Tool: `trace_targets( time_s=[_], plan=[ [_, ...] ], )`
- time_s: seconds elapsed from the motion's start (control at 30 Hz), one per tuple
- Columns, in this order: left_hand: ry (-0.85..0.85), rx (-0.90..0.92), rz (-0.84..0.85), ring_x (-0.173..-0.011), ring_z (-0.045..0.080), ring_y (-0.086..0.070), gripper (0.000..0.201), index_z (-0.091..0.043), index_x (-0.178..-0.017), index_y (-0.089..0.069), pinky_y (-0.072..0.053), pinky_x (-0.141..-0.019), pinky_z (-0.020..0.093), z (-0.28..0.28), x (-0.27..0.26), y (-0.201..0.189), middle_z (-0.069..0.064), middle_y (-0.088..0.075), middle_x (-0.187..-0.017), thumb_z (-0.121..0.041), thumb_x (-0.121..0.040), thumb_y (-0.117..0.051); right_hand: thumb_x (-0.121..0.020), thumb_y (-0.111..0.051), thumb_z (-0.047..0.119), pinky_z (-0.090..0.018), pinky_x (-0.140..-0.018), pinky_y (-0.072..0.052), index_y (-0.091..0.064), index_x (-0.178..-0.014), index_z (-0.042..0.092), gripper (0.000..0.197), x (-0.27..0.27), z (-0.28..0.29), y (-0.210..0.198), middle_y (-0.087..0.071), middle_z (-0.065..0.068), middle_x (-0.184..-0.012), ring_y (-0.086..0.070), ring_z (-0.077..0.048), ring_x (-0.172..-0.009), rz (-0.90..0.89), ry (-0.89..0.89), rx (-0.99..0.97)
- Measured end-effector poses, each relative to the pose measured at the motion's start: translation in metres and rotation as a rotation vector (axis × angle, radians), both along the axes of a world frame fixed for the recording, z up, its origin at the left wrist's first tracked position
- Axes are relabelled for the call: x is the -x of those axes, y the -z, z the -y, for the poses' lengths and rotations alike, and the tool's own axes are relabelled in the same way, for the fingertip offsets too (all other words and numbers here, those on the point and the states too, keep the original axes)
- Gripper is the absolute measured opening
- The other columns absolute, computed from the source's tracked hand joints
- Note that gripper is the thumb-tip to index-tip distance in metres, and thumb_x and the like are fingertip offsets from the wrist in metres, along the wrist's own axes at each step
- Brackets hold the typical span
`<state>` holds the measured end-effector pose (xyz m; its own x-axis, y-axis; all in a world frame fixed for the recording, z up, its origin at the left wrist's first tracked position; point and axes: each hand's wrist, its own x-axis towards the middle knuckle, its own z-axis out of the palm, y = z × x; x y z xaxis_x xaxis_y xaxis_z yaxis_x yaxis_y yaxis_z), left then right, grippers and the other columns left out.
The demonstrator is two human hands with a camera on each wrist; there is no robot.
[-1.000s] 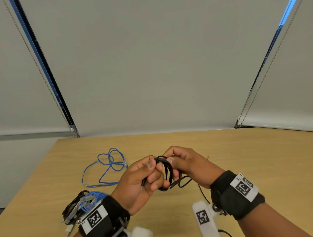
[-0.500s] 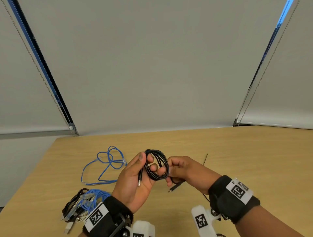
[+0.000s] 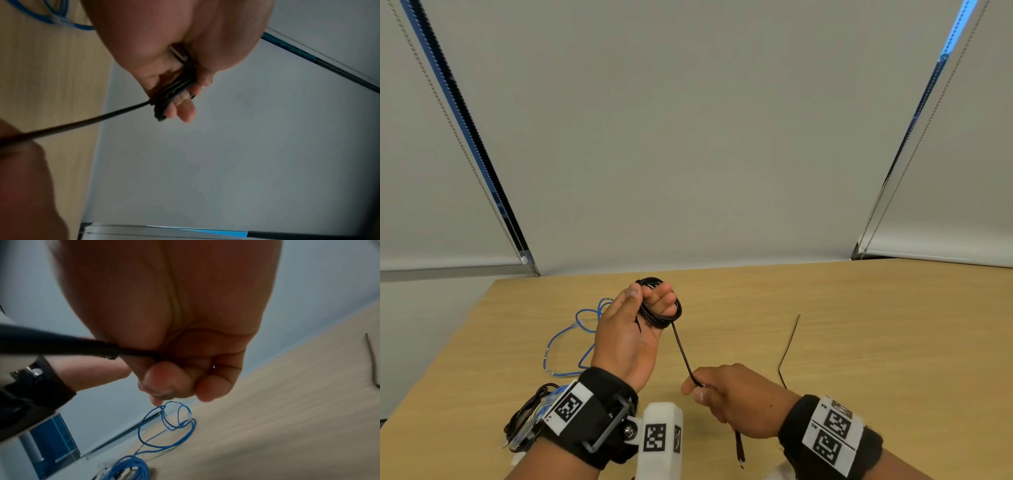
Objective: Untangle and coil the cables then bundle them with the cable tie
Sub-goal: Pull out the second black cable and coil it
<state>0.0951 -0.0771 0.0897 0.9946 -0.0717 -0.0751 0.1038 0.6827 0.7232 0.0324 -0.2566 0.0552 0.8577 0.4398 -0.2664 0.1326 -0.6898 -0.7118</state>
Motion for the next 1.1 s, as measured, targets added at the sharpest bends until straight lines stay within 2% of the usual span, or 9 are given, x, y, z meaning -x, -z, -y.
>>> trace_targets(
  time_s=[0.07, 0.17, 0.23, 0.33, 0.53, 0.63, 0.83, 1.0, 1.1],
  plan=[
    [0.026, 0.011, -0.031, -0.068, 0.017, -0.066, 0.028, -0.009, -0.086, -0.06, -0.06, -0.068, 0.029, -0.002, 0.0, 0.002, 0.01, -0.069, -0.082, -0.022, -0.105, -0.045, -0.107, -0.04, 0.032, -0.014, -0.072, -0.039, -0.059, -0.132, 0.024, 0.032, -0.001, 0.004, 0.004, -0.056, 0.023, -0.087, -0.05, 0.013, -0.071, 0.019, -0.001, 0.066],
    [0.023, 0.024, -0.059, -0.066, 0.015, -0.056, 0.025, -0.009, -0.085, -0.059, -0.059, -0.071, 0.033, 0.0, 0.002, 0.006, 0.006, -0.059, -0.08, -0.02, -0.104, -0.047, -0.108, -0.039, 0.033, -0.024, -0.082, -0.043, -0.058, -0.134, 0.028, 0.033, -0.004, 0.009, 0.008, -0.066, 0.003, -0.123, -0.057, -0.005, -0.093, 0.037, 0.056, 0.127],
    [0.037, 0.08, -0.082, -0.066, 0.016, -0.055, 0.025, -0.01, -0.083, -0.065, -0.061, -0.071, 0.037, 0.0, 0.004, 0.009, 0.004, -0.059, -0.08, -0.019, -0.101, -0.052, -0.107, -0.039, 0.033, -0.025, -0.082, -0.041, -0.058, -0.135, 0.029, 0.033, -0.006, 0.011, 0.011, -0.065, 0.0, -0.131, -0.059, -0.012, -0.101, 0.037, 0.06, 0.158],
    [0.099, 0.128, -0.074, -0.066, 0.016, -0.059, 0.03, -0.012, -0.074, -0.073, -0.061, -0.073, 0.038, -0.001, 0.006, 0.012, 0.004, -0.062, -0.079, -0.019, -0.097, -0.056, -0.107, -0.04, 0.032, -0.026, -0.084, -0.041, -0.057, -0.137, 0.029, 0.034, -0.007, 0.014, 0.014, -0.066, -0.001, -0.132, -0.061, -0.017, -0.11, 0.03, 0.059, 0.185],
    [0.124, 0.126, -0.037, -0.065, 0.016, -0.059, 0.025, -0.013, -0.073, -0.075, -0.059, -0.069, 0.034, 0.002, 0.008, 0.015, 0.005, -0.063, -0.08, -0.021, -0.091, -0.06, -0.107, -0.039, 0.027, -0.036, -0.088, -0.05, -0.058, -0.137, 0.023, 0.036, -0.011, 0.021, 0.012, -0.066, -0.003, -0.104, -0.064, -0.026, -0.1, 0.02, 0.066, 0.236],
    [0.1, 0.117, -0.049, -0.066, 0.016, -0.058, 0.025, -0.011, -0.075, -0.073, -0.06, -0.07, 0.035, 0.004, 0.009, 0.015, 0.005, -0.063, -0.079, -0.02, -0.093, -0.058, -0.106, -0.039, 0.029, -0.039, -0.091, -0.054, -0.057, -0.138, 0.024, 0.037, -0.012, 0.024, 0.009, -0.068, -0.003, -0.109, -0.064, -0.021, -0.098, 0.028, 0.077, 0.201],
    [0.096, 0.109, -0.105, -0.068, 0.016, -0.055, 0.027, -0.01, -0.081, -0.065, -0.061, -0.068, 0.036, 0.005, 0.012, 0.015, 0.004, -0.06, -0.078, -0.018, -0.102, -0.05, -0.098, -0.06, 0.032, -0.021, -0.096, -0.047, -0.063, -0.123, 0.032, 0.025, -0.012, 0.026, -0.003, -0.068, 0.015, -0.12, -0.06, 0.003, -0.113, 0.073, 0.19, -0.277],
    [0.079, 0.038, -0.153, -0.07, 0.016, -0.056, 0.026, -0.009, -0.086, -0.061, -0.058, -0.069, 0.034, 0.007, 0.016, 0.015, 0.005, -0.059, -0.078, -0.017, -0.105, -0.046, -0.093, -0.054, 0.022, -0.034, -0.095, -0.051, -0.056, -0.132, 0.025, 0.039, -0.012, 0.025, -0.015, -0.076, -0.007, -0.104, -0.07, -0.025, -0.107, -0.037, 0.367, -0.878],
    [0.096, 0.004, -0.177, -0.077, 0.016, -0.055, 0.022, -0.014, -0.089, -0.061, -0.048, -0.077, 0.035, 0.005, 0.017, 0.018, 0.003, -0.061, -0.082, -0.02, -0.104, -0.047, -0.099, -0.049, 0.016, -0.033, -0.081, -0.057, -0.064, -0.118, 0.022, 0.024, -0.017, 0.024, -0.018, -0.07, -0.007, -0.081, -0.07, -0.027, -0.082, 0.0, 0.462, -0.882]
  ],
)
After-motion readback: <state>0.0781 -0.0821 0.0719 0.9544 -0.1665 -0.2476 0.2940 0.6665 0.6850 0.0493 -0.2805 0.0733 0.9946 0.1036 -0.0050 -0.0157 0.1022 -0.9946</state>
